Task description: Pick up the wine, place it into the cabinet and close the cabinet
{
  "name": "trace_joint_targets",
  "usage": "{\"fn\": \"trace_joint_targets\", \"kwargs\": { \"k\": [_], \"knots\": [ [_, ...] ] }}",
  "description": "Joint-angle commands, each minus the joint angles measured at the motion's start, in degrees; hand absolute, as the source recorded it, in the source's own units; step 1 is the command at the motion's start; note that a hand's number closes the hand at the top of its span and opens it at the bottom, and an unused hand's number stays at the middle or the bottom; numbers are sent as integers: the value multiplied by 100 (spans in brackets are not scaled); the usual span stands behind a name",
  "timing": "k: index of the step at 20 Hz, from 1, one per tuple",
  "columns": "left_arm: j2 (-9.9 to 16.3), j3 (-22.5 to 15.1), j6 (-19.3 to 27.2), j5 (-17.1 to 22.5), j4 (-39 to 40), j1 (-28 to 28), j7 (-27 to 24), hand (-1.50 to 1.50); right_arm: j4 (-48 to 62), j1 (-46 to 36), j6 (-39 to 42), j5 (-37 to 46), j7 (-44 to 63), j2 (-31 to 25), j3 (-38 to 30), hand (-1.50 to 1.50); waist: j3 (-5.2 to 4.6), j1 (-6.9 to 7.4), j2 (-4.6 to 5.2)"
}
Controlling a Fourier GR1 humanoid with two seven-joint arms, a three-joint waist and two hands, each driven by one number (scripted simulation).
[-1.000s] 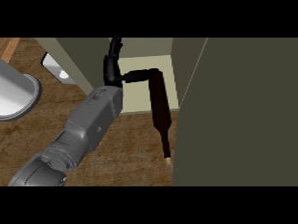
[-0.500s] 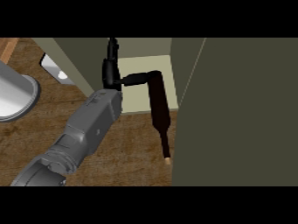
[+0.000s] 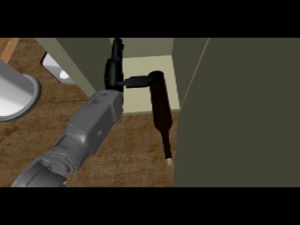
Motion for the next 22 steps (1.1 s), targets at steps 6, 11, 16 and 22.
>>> {"fn": "trace_joint_targets", "kwargs": {
  "k": [6,11,16,22],
  "knots": [
    [9,13,-336,237,-39,325,-238,-150,-132,87,26,-296,4,-50,-79,-150,3,15,-55],
    [9,12,-720,510,-181,307,-77,-150,-177,4,-281,111,117,48,458,-150,1,113,-97],
    [9,-391,-637,835,-288,558,-226,-150,-28,-124,-225,-110,104,47,204,-150,4,57,-116],
    [10,-1093,-581,1373,-981,956,105,-150,-387,123,-237,-162,230,-41,57,-150,9,120,-170]
  ]
}}
